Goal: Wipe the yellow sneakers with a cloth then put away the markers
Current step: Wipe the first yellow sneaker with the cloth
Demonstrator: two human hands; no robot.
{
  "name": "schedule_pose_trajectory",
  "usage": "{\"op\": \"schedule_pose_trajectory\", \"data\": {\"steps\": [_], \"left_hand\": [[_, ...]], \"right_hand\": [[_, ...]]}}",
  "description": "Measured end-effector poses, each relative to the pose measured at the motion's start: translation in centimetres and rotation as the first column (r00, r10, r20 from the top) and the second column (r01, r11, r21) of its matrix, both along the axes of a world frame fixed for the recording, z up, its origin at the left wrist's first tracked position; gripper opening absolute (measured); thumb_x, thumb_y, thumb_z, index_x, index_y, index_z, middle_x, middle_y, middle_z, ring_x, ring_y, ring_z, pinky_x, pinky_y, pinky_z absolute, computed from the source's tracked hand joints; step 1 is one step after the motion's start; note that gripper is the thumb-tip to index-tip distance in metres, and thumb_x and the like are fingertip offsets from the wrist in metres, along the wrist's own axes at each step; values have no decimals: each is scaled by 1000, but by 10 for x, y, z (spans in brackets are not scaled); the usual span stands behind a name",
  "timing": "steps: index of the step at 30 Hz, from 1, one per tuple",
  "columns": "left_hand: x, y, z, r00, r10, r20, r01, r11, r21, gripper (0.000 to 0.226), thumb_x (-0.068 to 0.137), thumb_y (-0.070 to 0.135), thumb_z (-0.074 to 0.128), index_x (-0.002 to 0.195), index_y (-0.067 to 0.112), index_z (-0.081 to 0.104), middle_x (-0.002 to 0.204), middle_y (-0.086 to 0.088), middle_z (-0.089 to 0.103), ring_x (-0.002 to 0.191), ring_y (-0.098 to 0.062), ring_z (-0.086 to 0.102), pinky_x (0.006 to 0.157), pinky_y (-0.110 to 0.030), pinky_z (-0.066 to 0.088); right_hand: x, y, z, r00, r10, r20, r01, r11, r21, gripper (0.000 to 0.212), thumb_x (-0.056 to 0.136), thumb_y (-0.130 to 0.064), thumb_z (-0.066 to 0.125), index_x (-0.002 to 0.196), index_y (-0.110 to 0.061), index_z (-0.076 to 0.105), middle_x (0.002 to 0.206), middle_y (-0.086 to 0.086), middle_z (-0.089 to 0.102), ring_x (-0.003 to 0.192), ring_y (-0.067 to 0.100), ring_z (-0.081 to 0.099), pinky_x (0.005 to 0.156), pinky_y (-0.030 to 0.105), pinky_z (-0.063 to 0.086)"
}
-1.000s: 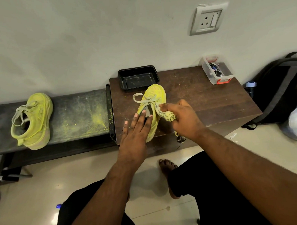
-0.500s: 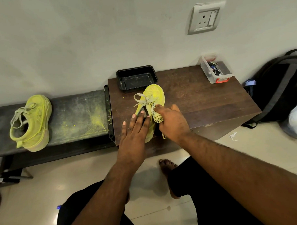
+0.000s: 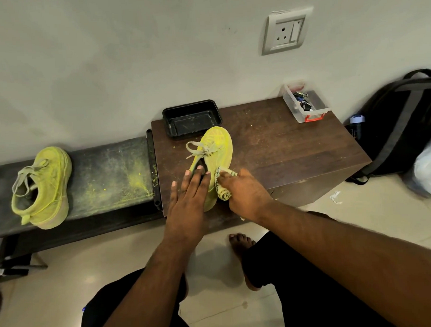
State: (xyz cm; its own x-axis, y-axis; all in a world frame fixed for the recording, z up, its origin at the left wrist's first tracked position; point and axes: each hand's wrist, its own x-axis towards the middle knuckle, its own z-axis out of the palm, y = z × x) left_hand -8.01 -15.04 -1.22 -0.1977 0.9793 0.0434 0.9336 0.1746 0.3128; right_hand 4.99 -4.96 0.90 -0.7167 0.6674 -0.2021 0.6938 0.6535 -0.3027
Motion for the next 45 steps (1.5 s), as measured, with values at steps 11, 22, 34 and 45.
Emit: {"op": "schedule_pose_trajectory", "data": {"steps": [11,22,34,45], "left_hand": [[-50,-5,16,997,-77,14,76,997,29,66,75,15,40,140,18,46,150,3,38,141,-9,15,118,-34,-7],[-3,10,9,991,11,-136,-10,1000,9,84,74,43,19,152,12,11,160,-5,5,145,-15,-5,117,-36,-6],[-4,7,13,992,-13,-127,5,998,-61,85,84,24,47,152,16,-3,160,0,-10,146,-13,-13,116,-33,-13],[-5,9,15,995,-4,-102,-3,997,-74,82,86,23,44,152,16,-3,161,0,-6,147,-12,-10,118,-33,-10]], "right_hand": [[20,31,18,501,-732,-463,496,681,-539,37,83,5,53,111,-14,69,89,-8,68,84,9,64,73,18,49],[-12,-18,6,979,-169,-114,170,985,-7,67,81,-12,54,145,-19,35,150,-1,38,131,23,34,107,37,36],[2,31,7,957,-187,220,130,959,251,65,88,-11,51,148,-16,27,156,-2,26,129,26,35,97,44,41],[-8,18,4,946,-184,266,90,940,330,54,89,-13,52,141,-14,36,146,1,39,123,28,41,87,43,46]]}}
